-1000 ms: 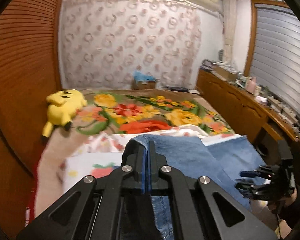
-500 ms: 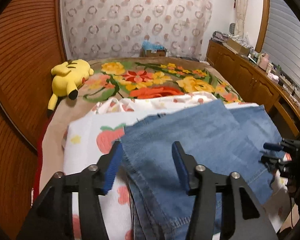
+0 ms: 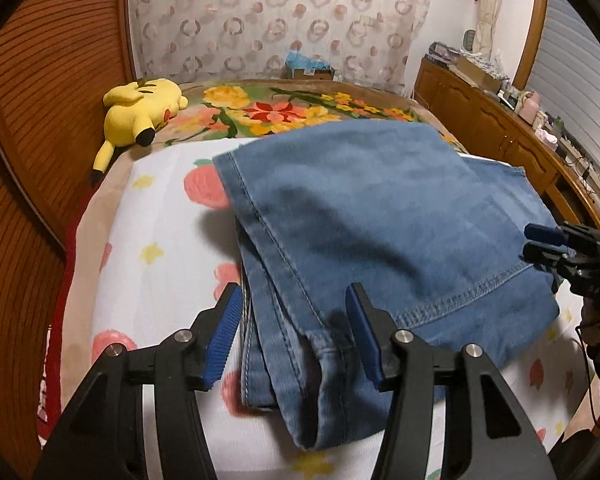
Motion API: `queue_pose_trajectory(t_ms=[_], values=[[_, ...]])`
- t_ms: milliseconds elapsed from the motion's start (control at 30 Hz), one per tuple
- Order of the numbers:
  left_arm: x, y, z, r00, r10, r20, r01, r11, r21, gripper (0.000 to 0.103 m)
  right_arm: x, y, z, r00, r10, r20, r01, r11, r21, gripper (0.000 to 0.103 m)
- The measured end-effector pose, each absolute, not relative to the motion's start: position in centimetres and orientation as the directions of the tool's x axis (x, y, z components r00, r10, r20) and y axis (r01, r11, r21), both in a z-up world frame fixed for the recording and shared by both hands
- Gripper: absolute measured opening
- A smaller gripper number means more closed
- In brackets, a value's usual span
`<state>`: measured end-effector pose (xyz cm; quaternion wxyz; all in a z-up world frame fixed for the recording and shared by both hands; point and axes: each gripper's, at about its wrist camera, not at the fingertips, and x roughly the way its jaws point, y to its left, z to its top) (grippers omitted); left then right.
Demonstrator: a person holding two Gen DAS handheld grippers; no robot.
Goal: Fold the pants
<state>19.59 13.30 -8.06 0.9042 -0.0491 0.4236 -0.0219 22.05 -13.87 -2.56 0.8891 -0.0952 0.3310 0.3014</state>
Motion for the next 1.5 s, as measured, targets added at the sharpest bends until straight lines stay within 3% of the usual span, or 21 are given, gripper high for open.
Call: queue_pose_trajectory(t_ms=[433, 767, 1500], values=[[19.1, 13.2, -10.2, 0.617, -0.102, -0.78, -0.003, 0.991, -0.131, 0.055, 22.8, -13.5, -4.7, 0.57, 0.439, -0.695, -0.591, 0.806, 0.024, 0.047], [18.8, 11.9, -9.0, 0.628, -0.05, -0.777, -0.008, 0.997, -0.07, 0.055, 22.6, -13.5, -5.2, 0.584, 0.444, -0.679, -0.592, 0.806, 0.018, 0.048], [19.7, 5.5, -7.2, 0.657, -0.128, -0.743, 0.102, 0.992, -0.08, 0.055, 20.4, -15.7, -3.2, 0.641, 0.429, -0.636, -0.55, 0.835, 0.008, 0.05]])
